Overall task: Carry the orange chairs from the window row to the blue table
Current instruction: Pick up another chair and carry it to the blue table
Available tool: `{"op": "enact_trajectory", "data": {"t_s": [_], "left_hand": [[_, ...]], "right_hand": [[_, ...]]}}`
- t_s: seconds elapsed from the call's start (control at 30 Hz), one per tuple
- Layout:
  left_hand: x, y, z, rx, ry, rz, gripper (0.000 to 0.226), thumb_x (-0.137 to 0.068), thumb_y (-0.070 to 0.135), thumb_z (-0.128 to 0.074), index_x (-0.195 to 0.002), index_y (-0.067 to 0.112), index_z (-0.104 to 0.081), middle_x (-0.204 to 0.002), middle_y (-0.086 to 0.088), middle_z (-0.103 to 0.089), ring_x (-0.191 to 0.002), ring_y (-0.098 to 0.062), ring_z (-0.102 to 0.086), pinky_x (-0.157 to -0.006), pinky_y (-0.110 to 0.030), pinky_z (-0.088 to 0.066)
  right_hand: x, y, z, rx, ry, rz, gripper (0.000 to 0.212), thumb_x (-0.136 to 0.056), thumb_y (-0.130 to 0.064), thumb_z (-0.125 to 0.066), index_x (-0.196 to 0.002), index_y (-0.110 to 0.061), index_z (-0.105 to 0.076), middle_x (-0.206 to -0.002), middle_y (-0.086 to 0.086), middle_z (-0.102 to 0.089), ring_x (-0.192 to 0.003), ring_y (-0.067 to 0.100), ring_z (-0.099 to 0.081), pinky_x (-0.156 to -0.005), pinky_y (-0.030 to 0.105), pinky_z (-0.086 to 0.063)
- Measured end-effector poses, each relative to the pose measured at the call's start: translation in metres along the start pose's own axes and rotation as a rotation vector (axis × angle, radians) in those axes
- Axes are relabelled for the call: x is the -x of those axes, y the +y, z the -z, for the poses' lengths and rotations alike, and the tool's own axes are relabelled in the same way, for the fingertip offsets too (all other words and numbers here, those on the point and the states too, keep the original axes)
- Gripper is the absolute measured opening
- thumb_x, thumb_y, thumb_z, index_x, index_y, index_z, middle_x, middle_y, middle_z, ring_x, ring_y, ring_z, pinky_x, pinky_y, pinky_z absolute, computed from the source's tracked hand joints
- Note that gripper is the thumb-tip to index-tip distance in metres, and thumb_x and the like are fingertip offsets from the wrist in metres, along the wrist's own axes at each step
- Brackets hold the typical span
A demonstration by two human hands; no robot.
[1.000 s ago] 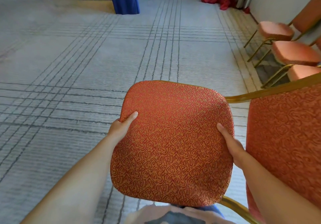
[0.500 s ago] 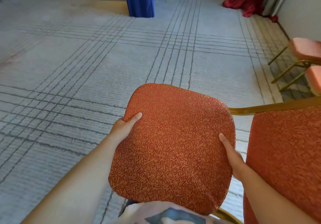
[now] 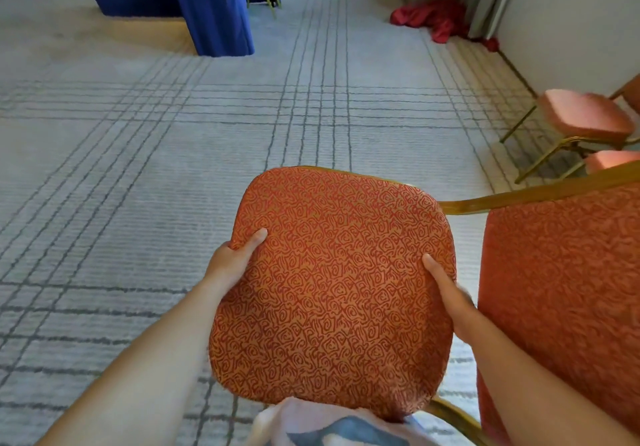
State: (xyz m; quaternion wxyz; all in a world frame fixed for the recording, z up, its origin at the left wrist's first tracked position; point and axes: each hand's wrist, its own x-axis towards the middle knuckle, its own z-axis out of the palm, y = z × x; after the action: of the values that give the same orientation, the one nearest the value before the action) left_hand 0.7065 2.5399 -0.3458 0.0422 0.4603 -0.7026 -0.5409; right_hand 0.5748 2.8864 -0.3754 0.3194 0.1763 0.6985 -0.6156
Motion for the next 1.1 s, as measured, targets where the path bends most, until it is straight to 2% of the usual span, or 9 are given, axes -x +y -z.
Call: {"op": "enact_trajectory", "data": {"t_s": [0.07,0.17,0.23,0.3,0.37,0.6,0.7,0.9,1.1], "left_hand": [[-0.039,0.033,0.0,-0.005,-0.005,-0.032,0.075,-0.074,0.069,-0.062,-0.122,0.011,-0.063,-0.121,-0.011,-0.064,-0.111,-0.029,-0.059,-0.089,-0.032,-0.043],[-0.096,0.08,-0.003,0.011,-0.018,-0.039,0.077,-0.072,0.07,-0.063,-0.122,0.012,-0.063,-0.121,-0.011,-0.064,-0.11,-0.028,-0.06,-0.092,-0.033,-0.044],[-0.143,0.104,-0.012,0.014,-0.051,-0.005,0.081,-0.07,0.072,-0.063,-0.124,0.012,-0.061,-0.121,-0.011,-0.064,-0.109,-0.029,-0.06,-0.091,-0.033,-0.044],[-0.171,0.12,-0.024,0.008,-0.081,0.024,0.081,-0.071,0.071,-0.063,-0.126,0.01,-0.06,-0.122,-0.012,-0.062,-0.11,-0.03,-0.059,-0.089,-0.032,-0.043],[-0.209,0.135,-0.041,0.014,-0.08,0.031,0.08,-0.073,0.069,-0.063,-0.126,0.01,-0.059,-0.124,-0.013,-0.062,-0.111,-0.03,-0.059,-0.089,-0.031,-0.043],[-0.352,0.244,-0.081,0.025,-0.016,0.018,0.084,-0.069,0.073,-0.062,-0.124,0.01,-0.06,-0.121,-0.012,-0.063,-0.11,-0.03,-0.059,-0.09,-0.032,-0.045],[-0.399,0.275,-0.093,0.019,-0.003,0.051,0.085,-0.068,0.075,-0.062,-0.123,0.011,-0.061,-0.119,-0.012,-0.064,-0.107,-0.03,-0.06,-0.091,-0.034,-0.046],[-0.489,0.317,-0.096,-0.01,0.006,0.102,0.091,-0.063,0.081,-0.061,-0.124,0.014,-0.062,-0.119,-0.011,-0.065,-0.106,-0.03,-0.061,-0.093,-0.037,-0.047],[-0.612,0.363,-0.11,-0.016,-0.032,0.136,0.086,-0.066,0.077,-0.062,-0.123,0.012,-0.061,-0.115,-0.009,-0.065,-0.093,-0.023,-0.059,-0.084,-0.033,-0.046]], "right_hand": [[-0.023,-0.038,-0.016,-0.014,0.034,0.046,0.081,-0.069,-0.068,-0.074,-0.13,-0.016,-0.062,-0.11,0.006,-0.072,-0.1,0.024,-0.067,-0.094,0.038,-0.051],[-0.065,-0.088,-0.036,-0.028,0.071,0.074,0.071,-0.076,-0.062,-0.072,-0.127,-0.014,-0.063,-0.104,0.004,-0.072,-0.094,0.021,-0.067,-0.087,0.034,-0.049],[-0.103,-0.115,-0.049,-0.014,0.064,0.074,0.084,-0.064,-0.071,-0.076,-0.125,-0.015,-0.063,-0.102,0.003,-0.072,-0.094,0.02,-0.067,-0.089,0.034,-0.048],[-0.133,-0.132,-0.053,0.008,0.065,0.065,0.107,-0.036,-0.083,-0.077,-0.123,-0.02,-0.064,-0.107,0.003,-0.072,-0.098,0.022,-0.067,-0.091,0.035,-0.049],[-0.173,-0.158,-0.059,0.016,0.049,0.063,0.117,-0.028,-0.084,-0.077,-0.126,-0.022,-0.063,-0.112,0.004,-0.072,-0.102,0.023,-0.066,-0.097,0.038,-0.049],[-0.315,-0.293,-0.09,0.049,0.007,0.068,0.107,-0.039,-0.081,-0.077,-0.126,-0.022,-0.064,-0.112,0.004,-0.072,-0.103,0.023,-0.066,-0.098,0.038,-0.049],[-0.367,-0.334,-0.102,0.058,-0.004,0.037,0.115,-0.03,-0.086,-0.077,-0.125,-0.023,-0.065,-0.113,0.004,-0.073,-0.106,0.025,-0.067,-0.105,0.044,-0.047],[-0.452,-0.38,-0.142,0.078,-0.01,-0.051,0.11,-0.028,-0.089,-0.075,-0.117,-0.025,-0.066,-0.113,0.005,-0.072,-0.108,0.026,-0.066,-0.107,0.045,-0.045],[-0.559,-0.437,-0.188,0.075,-0.008,-0.107,0.115,-0.038,-0.087,-0.077,-0.129,-0.019,-0.064,-0.116,0.003,-0.072,-0.111,0.025,-0.065,-0.109,0.046,-0.044]]}}
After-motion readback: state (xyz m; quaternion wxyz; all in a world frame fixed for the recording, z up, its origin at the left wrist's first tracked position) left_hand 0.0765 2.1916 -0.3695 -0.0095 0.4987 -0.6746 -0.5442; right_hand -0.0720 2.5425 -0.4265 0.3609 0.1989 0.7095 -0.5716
